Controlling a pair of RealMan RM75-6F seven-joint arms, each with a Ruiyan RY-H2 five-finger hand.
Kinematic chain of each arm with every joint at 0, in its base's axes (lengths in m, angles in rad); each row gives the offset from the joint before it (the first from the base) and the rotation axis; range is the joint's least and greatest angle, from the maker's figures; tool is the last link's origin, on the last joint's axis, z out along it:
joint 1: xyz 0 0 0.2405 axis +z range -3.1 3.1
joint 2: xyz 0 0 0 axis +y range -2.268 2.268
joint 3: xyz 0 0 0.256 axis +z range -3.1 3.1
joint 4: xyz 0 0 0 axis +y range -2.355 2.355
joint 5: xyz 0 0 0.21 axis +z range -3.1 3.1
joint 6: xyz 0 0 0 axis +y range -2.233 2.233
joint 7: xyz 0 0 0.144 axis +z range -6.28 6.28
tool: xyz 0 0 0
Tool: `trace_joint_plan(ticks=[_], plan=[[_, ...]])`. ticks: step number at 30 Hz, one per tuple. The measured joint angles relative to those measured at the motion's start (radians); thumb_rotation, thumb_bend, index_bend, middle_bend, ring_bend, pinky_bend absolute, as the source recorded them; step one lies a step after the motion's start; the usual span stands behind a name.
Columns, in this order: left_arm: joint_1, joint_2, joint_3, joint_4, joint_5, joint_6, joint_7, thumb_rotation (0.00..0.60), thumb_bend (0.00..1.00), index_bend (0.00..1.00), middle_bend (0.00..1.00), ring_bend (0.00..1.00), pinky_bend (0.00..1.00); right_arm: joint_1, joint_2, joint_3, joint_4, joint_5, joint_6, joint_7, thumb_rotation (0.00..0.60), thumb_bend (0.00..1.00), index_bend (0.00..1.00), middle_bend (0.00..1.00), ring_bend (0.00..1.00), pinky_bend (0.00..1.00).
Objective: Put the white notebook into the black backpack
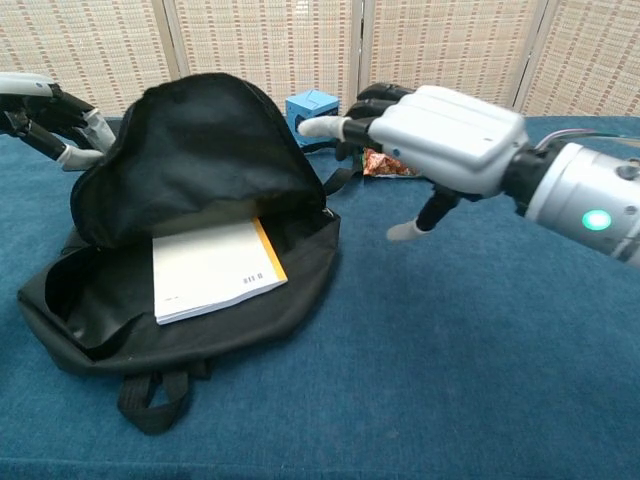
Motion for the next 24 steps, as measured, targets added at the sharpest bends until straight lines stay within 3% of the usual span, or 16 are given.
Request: trace_joint_plan(ticks=[5, 10, 13, 18, 24], plan=[[0.0, 0.026, 0.026, -0.085, -0.023, 0.042, 0.072, 0.6, 0.29, 0.38, 0.31, 0.3, 0.07, -0.056, 0.082, -0.023, -0.047, -0.019, 0.058, 0.011, 0.6, 0.0, 0.07, 0.26, 0.12, 0.04], [0.015, 0.051, 0.039, -0.141, -0.016, 0.084, 0.089, 0.6, 0.29, 0.36, 0.31, 0.3, 0.07, -0.102, 0.153, -0.034, -0.079, -0.015, 0.082, 0.027, 0.6, 0.0, 0.07, 0.26, 0.12, 0.04], [0.029, 0.06, 0.042, -0.152, 0.002, 0.108, 0.088, 0.6, 0.29, 0.36, 0.3, 0.3, 0.07, -0.125, 0.199, -0.034, -0.109, -0.001, 0.087, 0.04, 0.6, 0.01, 0.07, 0.26, 0.12, 0.09], [0.064, 0.057, 0.052, -0.156, 0.048, 0.192, 0.095, 0.6, 0.29, 0.35, 0.3, 0.3, 0.07, -0.171, 0.284, -0.039, -0.16, 0.028, 0.098, 0.092, 0.6, 0.16, 0.14, 0.26, 0.18, 0.29], [0.141, 0.045, 0.079, -0.166, 0.141, 0.369, 0.126, 0.6, 0.29, 0.33, 0.29, 0.29, 0.07, -0.271, 0.351, -0.056, -0.175, 0.049, 0.17, 0.186, 0.6, 0.27, 0.23, 0.3, 0.23, 0.34]])
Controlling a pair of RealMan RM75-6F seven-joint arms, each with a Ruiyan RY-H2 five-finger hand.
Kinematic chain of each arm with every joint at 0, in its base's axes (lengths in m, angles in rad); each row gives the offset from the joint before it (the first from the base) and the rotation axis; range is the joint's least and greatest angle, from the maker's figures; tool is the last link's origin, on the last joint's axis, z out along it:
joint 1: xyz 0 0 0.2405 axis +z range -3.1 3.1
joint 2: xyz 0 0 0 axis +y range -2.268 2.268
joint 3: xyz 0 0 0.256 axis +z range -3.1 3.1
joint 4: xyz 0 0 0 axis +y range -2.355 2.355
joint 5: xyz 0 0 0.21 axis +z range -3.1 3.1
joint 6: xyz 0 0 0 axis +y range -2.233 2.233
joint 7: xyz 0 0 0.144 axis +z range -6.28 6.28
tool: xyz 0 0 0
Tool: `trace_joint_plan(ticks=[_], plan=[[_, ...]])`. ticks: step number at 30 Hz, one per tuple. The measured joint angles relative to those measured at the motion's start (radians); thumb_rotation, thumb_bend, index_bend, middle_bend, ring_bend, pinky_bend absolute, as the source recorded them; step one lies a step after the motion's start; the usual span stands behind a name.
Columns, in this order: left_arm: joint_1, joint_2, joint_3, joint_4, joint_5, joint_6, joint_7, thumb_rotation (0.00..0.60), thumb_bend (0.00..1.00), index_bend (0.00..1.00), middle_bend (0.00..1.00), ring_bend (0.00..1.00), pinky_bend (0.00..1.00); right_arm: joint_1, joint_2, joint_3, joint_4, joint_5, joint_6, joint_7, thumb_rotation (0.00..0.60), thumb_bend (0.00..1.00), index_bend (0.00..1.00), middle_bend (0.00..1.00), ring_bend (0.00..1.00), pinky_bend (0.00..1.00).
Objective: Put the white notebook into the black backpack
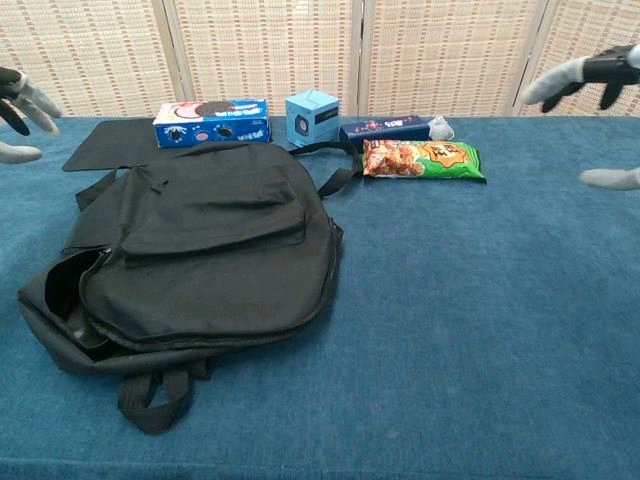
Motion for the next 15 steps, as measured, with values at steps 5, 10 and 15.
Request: trace_joint_plan(ticks=[5, 10, 15], plan=[[0.084, -0.021, 0.039, 0.004, 0.086, 0.154, 0.053, 0.6, 0.29, 0.31, 0.26, 0.26, 0.07, -0.096, 0.049, -0.017, 0.0, 0.028, 0.07, 0.048, 0.6, 0.28, 0.25, 0.31, 0.24, 0.34], [0.182, -0.035, 0.082, 0.011, 0.156, 0.274, 0.084, 0.6, 0.29, 0.27, 0.21, 0.21, 0.07, -0.173, 0.106, -0.031, -0.008, 0.054, 0.104, 0.121, 0.6, 0.29, 0.25, 0.31, 0.24, 0.34], [0.263, -0.031, 0.117, 0.009, 0.221, 0.364, 0.096, 0.6, 0.29, 0.23, 0.17, 0.17, 0.07, -0.232, 0.154, -0.039, -0.019, 0.065, 0.132, 0.171, 0.6, 0.28, 0.25, 0.31, 0.24, 0.34]])
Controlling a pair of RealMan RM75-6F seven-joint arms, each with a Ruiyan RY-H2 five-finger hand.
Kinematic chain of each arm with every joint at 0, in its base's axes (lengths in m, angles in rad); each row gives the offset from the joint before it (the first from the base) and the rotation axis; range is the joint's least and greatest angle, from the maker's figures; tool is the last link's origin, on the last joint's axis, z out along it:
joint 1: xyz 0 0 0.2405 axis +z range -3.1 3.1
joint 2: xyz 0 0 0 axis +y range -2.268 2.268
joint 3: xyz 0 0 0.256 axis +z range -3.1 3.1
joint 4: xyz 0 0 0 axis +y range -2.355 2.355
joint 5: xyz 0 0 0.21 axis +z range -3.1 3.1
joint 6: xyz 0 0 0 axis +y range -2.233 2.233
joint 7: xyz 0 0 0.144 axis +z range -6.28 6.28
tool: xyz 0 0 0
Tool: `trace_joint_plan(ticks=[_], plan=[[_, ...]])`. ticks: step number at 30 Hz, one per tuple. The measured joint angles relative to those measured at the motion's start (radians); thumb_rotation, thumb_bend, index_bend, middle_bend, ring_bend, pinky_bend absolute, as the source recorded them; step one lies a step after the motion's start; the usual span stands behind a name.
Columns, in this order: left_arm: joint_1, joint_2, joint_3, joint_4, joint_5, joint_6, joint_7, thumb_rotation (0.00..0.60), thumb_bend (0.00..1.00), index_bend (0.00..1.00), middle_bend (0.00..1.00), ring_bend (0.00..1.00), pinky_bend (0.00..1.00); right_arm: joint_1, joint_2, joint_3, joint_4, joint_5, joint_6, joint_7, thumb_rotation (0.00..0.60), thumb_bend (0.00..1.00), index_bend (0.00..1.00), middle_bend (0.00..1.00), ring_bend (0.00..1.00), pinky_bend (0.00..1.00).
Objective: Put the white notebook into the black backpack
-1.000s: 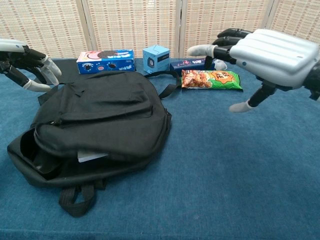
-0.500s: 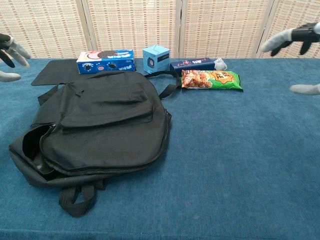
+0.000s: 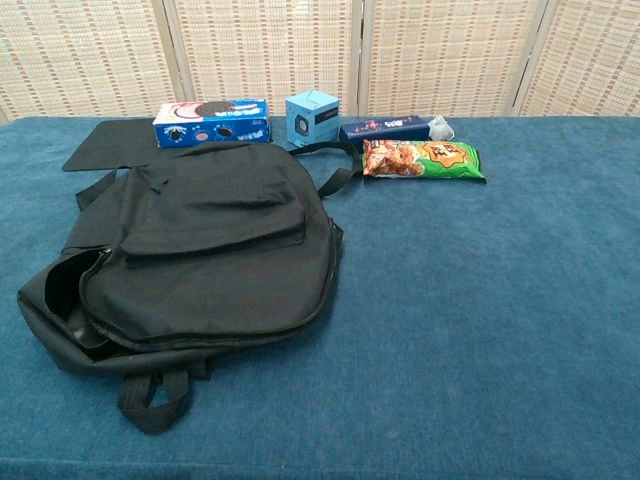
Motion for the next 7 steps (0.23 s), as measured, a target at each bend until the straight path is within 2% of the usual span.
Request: trace_joint_plan(ticks=[7], plan=[[0.102, 0.022, 0.044, -0.03, 0.089, 0.093, 0.004, 0.6, 0.28, 0.23, 0.17, 0.16, 0.07, -0.056, 0.022, 0.001, 0.005, -0.006, 0.028, 0.023, 0.6, 0.28, 0.26, 0.31, 0.23, 0.32]])
